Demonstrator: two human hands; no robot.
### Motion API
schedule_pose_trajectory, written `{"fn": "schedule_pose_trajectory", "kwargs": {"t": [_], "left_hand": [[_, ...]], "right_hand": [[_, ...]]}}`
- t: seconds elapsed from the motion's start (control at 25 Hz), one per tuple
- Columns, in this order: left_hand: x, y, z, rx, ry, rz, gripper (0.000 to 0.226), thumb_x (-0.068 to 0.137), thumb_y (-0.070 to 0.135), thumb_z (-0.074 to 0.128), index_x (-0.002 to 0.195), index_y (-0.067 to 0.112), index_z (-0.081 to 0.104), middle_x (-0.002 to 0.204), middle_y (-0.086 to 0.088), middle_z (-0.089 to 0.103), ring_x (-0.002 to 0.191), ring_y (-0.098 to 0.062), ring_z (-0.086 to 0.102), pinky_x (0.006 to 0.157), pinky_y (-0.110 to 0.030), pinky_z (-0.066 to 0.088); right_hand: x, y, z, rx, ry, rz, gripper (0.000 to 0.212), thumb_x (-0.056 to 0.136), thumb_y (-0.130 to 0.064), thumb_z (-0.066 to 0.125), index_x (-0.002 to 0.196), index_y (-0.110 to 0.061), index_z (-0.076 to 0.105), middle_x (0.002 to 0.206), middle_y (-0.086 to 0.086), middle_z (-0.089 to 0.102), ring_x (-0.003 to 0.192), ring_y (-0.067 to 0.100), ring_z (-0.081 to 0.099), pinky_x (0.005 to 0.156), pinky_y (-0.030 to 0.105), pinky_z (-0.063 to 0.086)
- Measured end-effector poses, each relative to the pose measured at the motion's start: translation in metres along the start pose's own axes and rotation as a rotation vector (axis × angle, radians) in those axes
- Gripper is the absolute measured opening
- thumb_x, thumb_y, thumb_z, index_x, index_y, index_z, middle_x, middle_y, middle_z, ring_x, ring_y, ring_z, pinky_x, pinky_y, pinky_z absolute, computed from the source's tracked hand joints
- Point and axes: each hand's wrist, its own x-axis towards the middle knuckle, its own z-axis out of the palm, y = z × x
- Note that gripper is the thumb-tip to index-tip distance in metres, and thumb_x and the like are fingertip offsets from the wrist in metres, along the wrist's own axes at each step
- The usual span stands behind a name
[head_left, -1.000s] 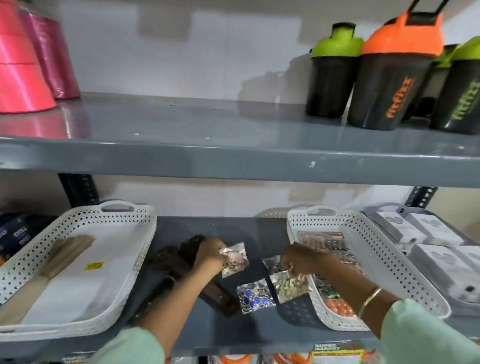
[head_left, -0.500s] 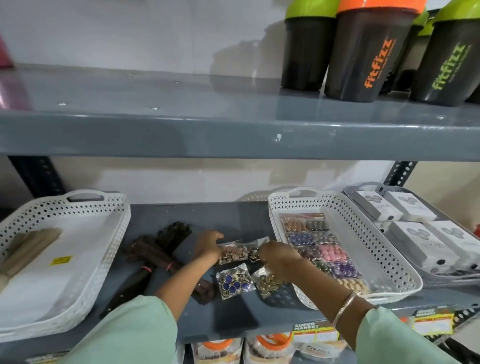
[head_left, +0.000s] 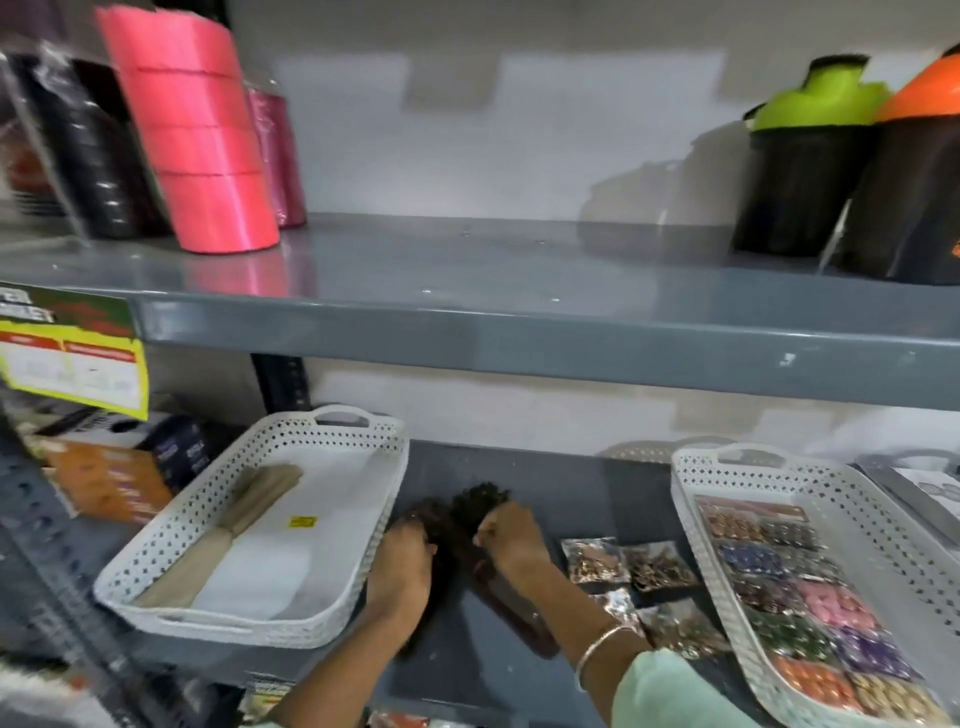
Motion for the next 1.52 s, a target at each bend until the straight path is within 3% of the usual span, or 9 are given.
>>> {"fn": "schedule_pose_trajectory", "kwargs": {"t": [0.12,0.28,0.44,0.6,0.88,1.04,1.2,1.36,1.52], "left_hand": [[-0.005,-0.003,0.007,0.102,-0.115,0.008,0.018,0.085,0.01,0.057,0.1,0.004,0.065,0.109,-0.016,0.07,0.102,-0.031,0.065,0.084,-0.039,0.051],[-0.006,-0.005,0.012,0.224,-0.155,0.017,0.022,0.09,0.002,0.045,0.102,0.003,0.063,0.11,-0.017,0.069,0.106,-0.033,0.063,0.087,-0.042,0.051],[-0.006,-0.014,0.004,0.256,-0.12,-0.034,0.024,0.092,0.0,0.043,0.106,0.001,0.063,0.114,-0.016,0.067,0.106,-0.03,0.064,0.09,-0.038,0.051],[-0.012,-0.019,0.002,0.35,-0.108,0.003,0.026,0.091,-0.004,0.043,0.108,0.004,0.061,0.115,-0.015,0.067,0.106,-0.028,0.064,0.091,-0.035,0.052],[-0.011,-0.016,0.0,0.469,-0.162,0.057,0.025,0.09,-0.002,0.049,0.11,0.007,0.061,0.117,-0.012,0.066,0.107,-0.025,0.064,0.091,-0.032,0.052],[-0.016,-0.004,0.0,0.4,-0.031,0.163,0.038,0.092,0.02,0.053,0.128,0.011,0.049,0.133,-0.011,0.052,0.118,-0.025,0.056,0.099,-0.031,0.049],[-0.021,0.045,0.026,0.086,-0.196,0.302,0.04,0.092,0.027,0.054,0.127,0.009,0.052,0.136,-0.01,0.048,0.125,-0.027,0.047,0.103,-0.035,0.045],[-0.036,0.097,0.077,0.116,-0.482,0.302,0.04,0.089,0.03,0.057,0.123,0.009,0.057,0.131,-0.013,0.054,0.12,-0.031,0.052,0.102,-0.042,0.046],[-0.039,0.108,0.099,0.208,-0.455,0.221,0.035,0.092,0.018,0.052,0.124,0.005,0.053,0.133,-0.016,0.046,0.123,-0.034,0.047,0.104,-0.041,0.042]], "right_hand": [[0.004,-0.003,0.023,0.03,-0.073,0.072,0.027,0.075,-0.021,0.073,0.092,-0.005,0.059,0.107,0.019,0.066,0.105,0.028,0.063,0.075,0.031,0.044],[0.009,-0.01,0.009,0.158,0.002,0.049,0.038,0.069,-0.015,0.077,0.053,-0.016,0.043,0.071,0.005,0.053,0.069,0.014,0.054,0.055,0.022,0.035],[0.012,-0.032,-0.03,0.476,0.138,0.051,0.019,0.072,-0.01,0.075,0.06,-0.008,0.061,0.062,0.005,0.058,0.055,0.012,0.052,0.042,0.015,0.037],[0.009,-0.025,-0.019,0.555,0.249,0.235,0.044,0.073,-0.011,0.075,0.042,-0.016,0.045,0.049,0.001,0.049,0.055,0.015,0.051,0.057,0.025,0.038],[-0.009,-0.011,0.029,0.459,0.167,0.401,0.022,0.078,-0.017,0.073,0.085,0.0,0.062,0.106,0.02,0.067,0.105,0.031,0.064,0.068,0.024,0.039],[-0.016,0.01,-0.015,0.19,0.141,0.25,0.041,0.081,-0.014,0.065,0.048,-0.01,0.041,0.057,0.008,0.048,0.087,0.021,0.061,0.059,0.022,0.033],[-0.027,0.066,-0.083,-0.164,0.108,0.151,0.027,0.089,0.0,0.043,0.105,0.007,0.064,0.113,0.024,0.065,0.113,0.03,0.06,0.082,0.03,0.047],[-0.049,0.117,-0.115,-0.428,-0.121,0.16,0.031,0.09,-0.006,0.049,0.12,0.001,0.058,0.126,0.021,0.061,0.119,0.032,0.055,0.1,0.036,0.044],[-0.06,0.137,-0.112,-0.731,-0.195,0.03,0.037,0.088,-0.01,0.057,0.124,-0.006,0.053,0.138,0.013,0.051,0.134,0.03,0.037,0.112,0.041,0.028]]}}
